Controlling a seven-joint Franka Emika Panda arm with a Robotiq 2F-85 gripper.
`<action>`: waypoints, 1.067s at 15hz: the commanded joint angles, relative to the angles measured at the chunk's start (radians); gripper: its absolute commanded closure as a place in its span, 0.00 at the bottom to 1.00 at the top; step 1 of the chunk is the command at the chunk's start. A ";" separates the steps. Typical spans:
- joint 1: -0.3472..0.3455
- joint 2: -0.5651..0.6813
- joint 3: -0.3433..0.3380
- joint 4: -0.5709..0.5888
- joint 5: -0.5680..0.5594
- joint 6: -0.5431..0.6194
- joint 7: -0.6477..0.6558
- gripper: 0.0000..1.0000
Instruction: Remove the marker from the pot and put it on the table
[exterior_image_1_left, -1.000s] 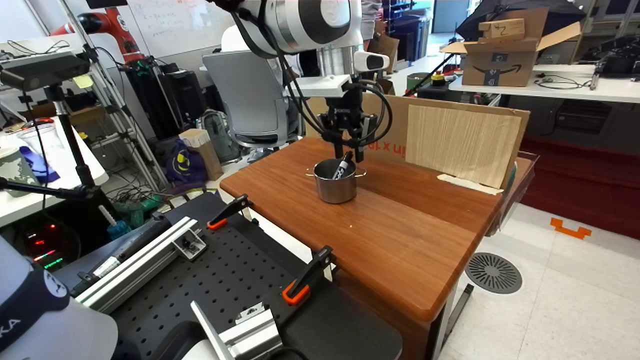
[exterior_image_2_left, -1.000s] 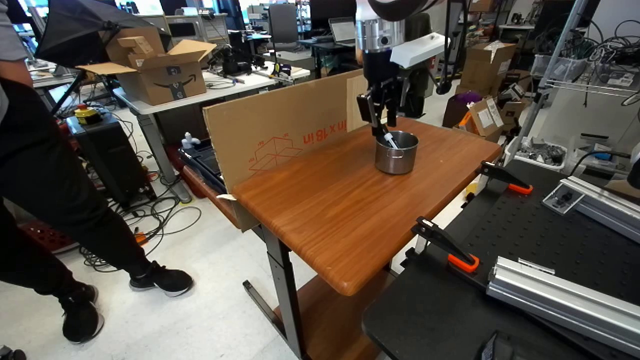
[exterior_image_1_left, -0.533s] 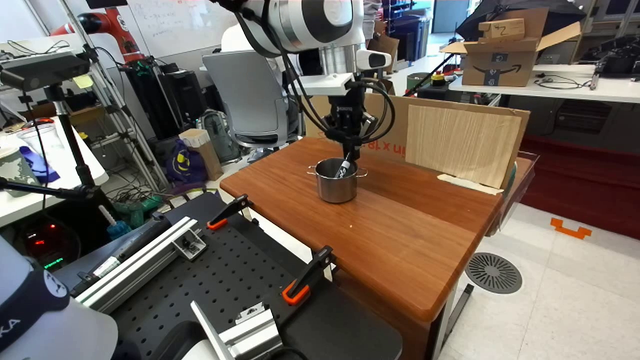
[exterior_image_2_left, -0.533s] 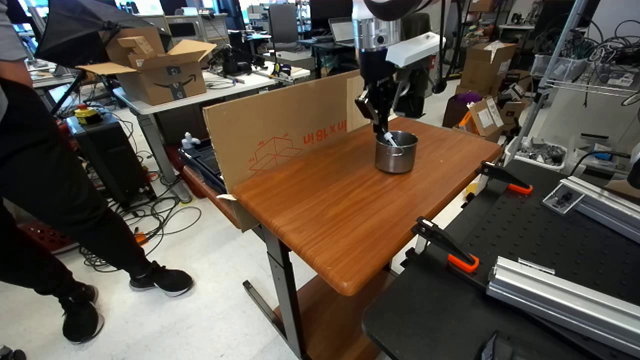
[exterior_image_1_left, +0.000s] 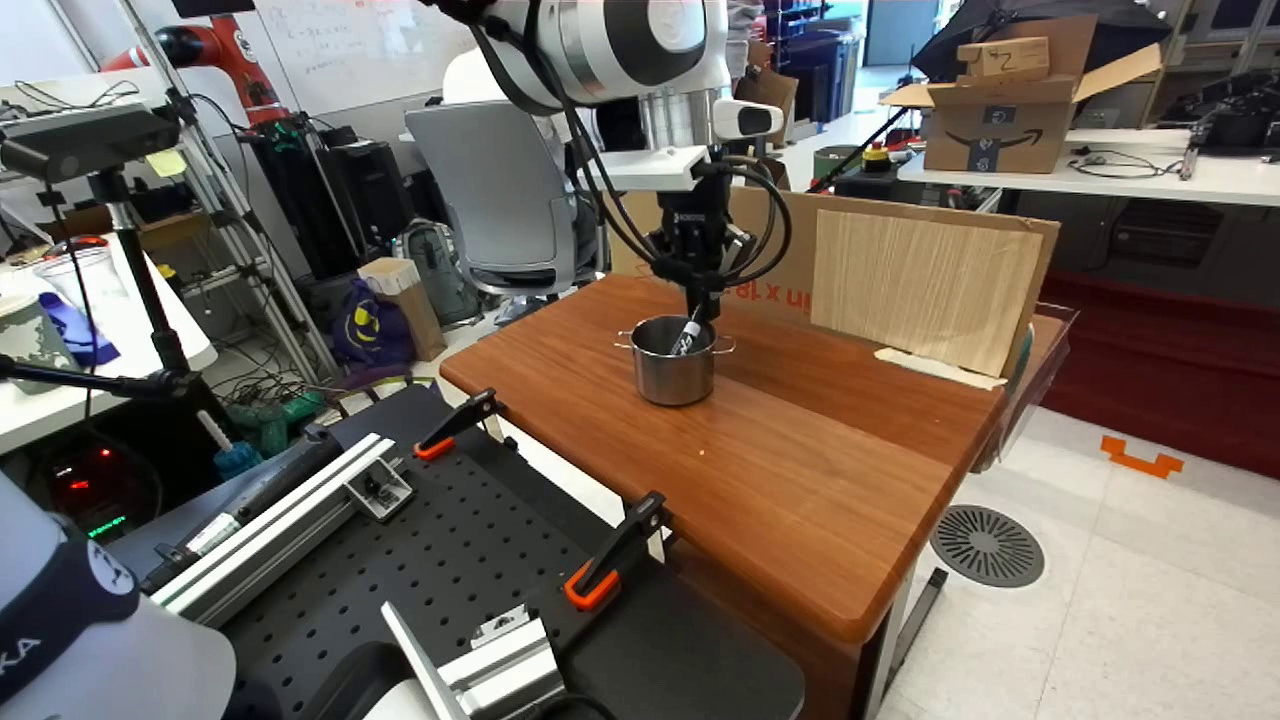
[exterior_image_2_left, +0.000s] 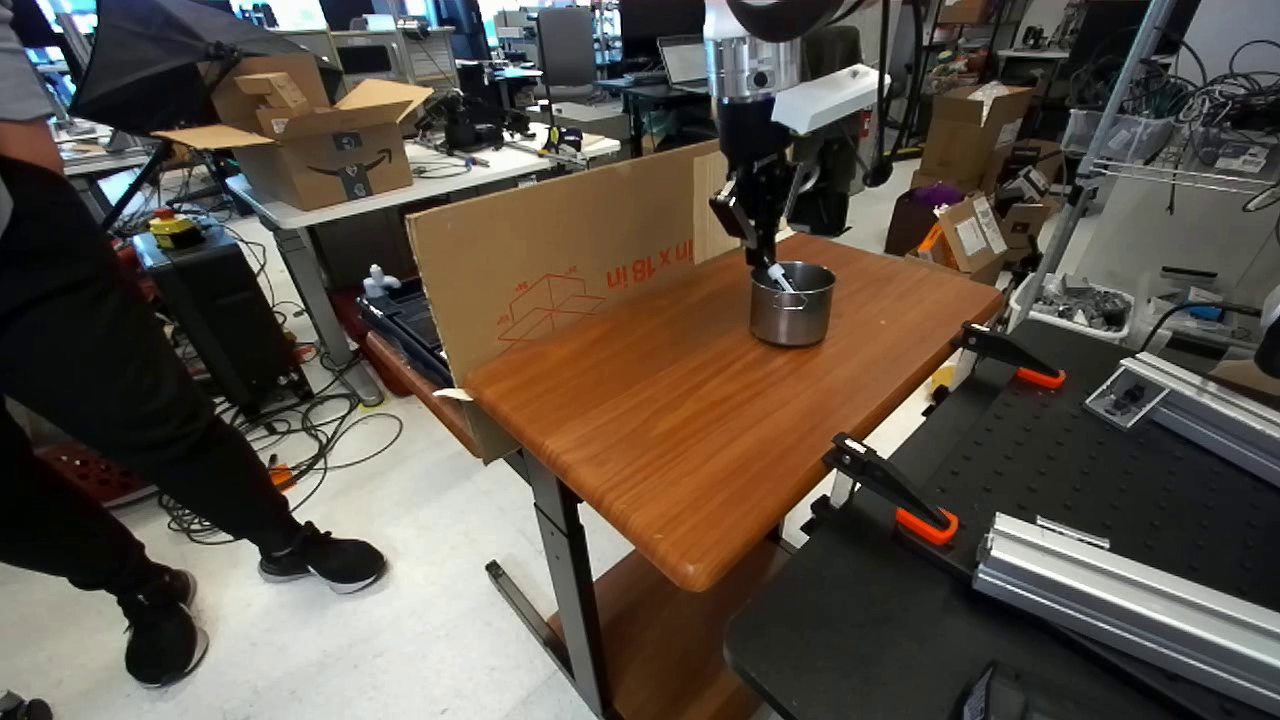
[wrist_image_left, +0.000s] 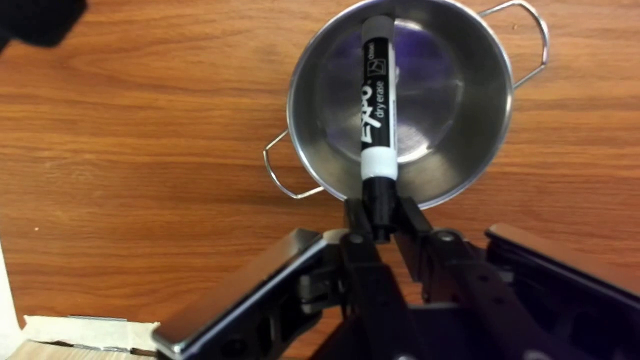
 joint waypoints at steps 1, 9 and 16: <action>0.000 -0.012 -0.005 -0.008 0.007 0.003 -0.031 0.95; -0.008 -0.093 0.000 -0.083 0.012 0.040 -0.064 0.95; -0.010 -0.251 0.011 -0.188 0.042 0.099 -0.061 0.95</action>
